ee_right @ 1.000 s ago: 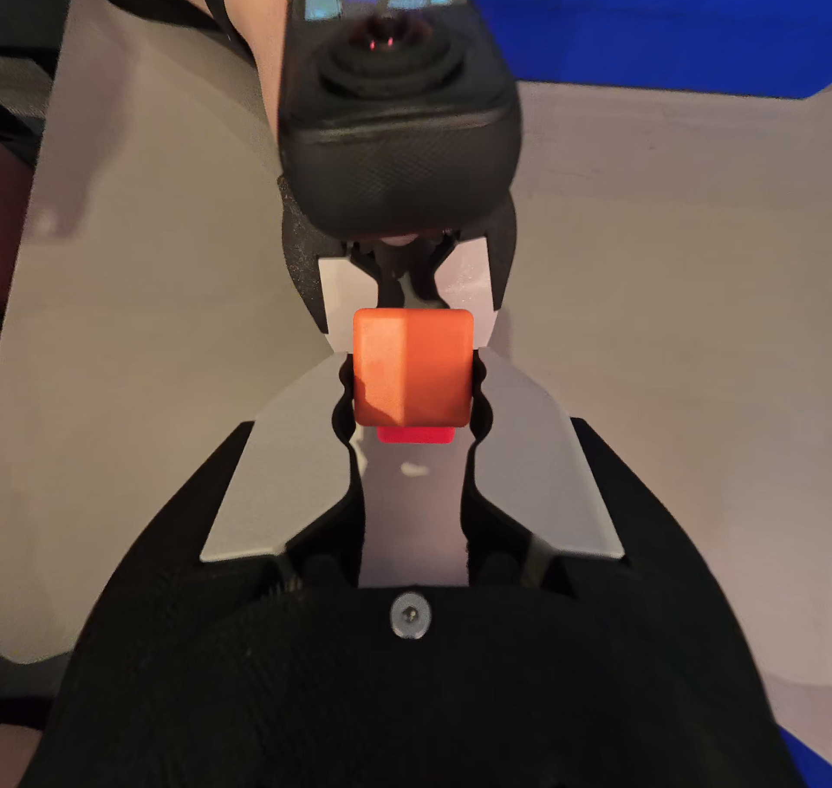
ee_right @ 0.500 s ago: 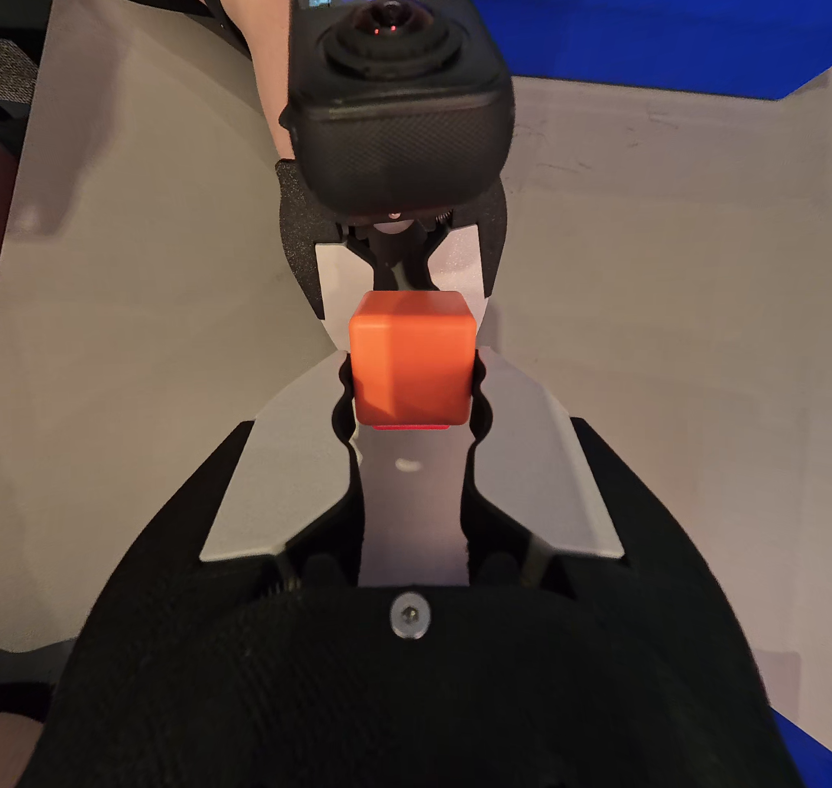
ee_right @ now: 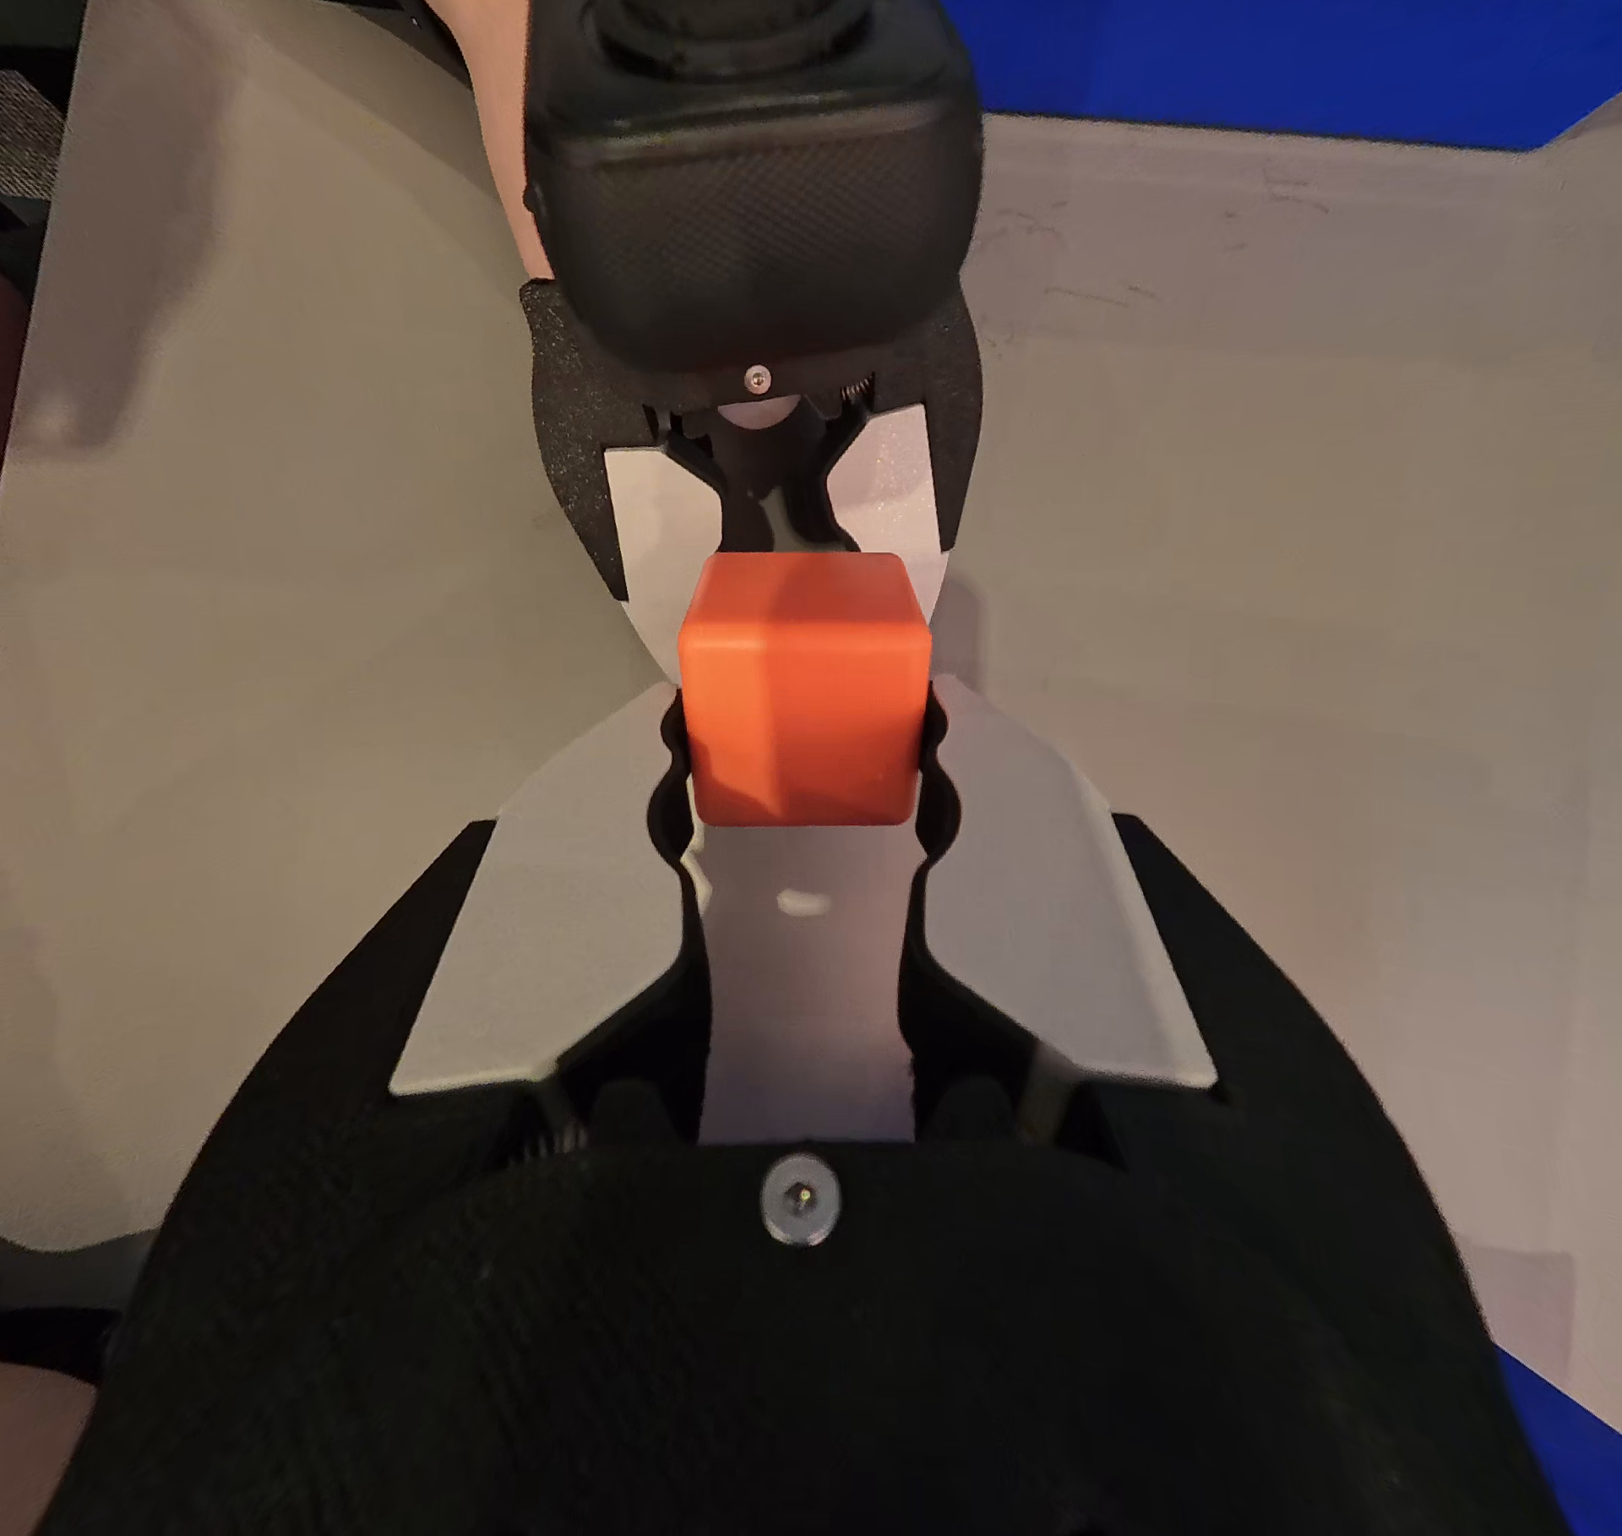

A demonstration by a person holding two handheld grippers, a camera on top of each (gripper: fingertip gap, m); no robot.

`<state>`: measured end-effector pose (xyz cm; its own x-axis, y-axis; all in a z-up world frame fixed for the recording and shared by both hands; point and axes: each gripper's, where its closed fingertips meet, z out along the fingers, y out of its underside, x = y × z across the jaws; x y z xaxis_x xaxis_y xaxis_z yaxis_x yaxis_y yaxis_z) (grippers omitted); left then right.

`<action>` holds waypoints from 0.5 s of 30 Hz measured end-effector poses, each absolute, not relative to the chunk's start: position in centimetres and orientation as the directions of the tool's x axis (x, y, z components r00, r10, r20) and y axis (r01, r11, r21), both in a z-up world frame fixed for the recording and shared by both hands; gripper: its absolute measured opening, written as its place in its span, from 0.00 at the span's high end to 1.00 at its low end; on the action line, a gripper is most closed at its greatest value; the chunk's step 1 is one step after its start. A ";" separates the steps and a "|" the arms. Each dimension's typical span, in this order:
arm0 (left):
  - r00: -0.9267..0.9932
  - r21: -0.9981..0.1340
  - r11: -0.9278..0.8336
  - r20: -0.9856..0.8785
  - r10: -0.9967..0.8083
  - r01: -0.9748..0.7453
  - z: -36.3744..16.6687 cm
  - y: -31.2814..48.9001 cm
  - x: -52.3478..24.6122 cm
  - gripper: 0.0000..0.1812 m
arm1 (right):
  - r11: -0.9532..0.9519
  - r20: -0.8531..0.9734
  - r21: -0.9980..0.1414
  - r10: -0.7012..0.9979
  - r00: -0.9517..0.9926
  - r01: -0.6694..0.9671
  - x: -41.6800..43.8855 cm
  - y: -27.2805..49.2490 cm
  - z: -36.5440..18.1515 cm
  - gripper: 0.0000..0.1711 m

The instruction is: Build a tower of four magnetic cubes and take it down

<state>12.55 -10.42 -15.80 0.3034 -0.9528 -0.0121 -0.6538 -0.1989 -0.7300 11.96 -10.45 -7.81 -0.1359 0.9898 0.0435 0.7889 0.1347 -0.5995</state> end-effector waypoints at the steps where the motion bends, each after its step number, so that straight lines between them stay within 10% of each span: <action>1: 0.304 -0.730 -0.200 -0.012 -0.952 -0.654 -15.8 -10.4 12.6 0.73 | 0.133 0.042 -0.600 0.990 -0.135 0.789 12.0 -10.4 -7.8 0.71; 15: 0.297 -0.724 -0.195 -0.015 -0.955 -0.662 -15.8 -10.6 12.5 0.73 | 0.086 -0.014 -0.577 0.993 -0.115 0.812 12.8 -10.2 -8.6 0.71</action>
<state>12.45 -10.56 -15.84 0.2975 -0.9546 -0.0150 -0.6618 -0.1948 -0.7239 12.81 -10.18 -8.64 -0.1154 0.9932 -0.0139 0.8124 0.0863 -0.5767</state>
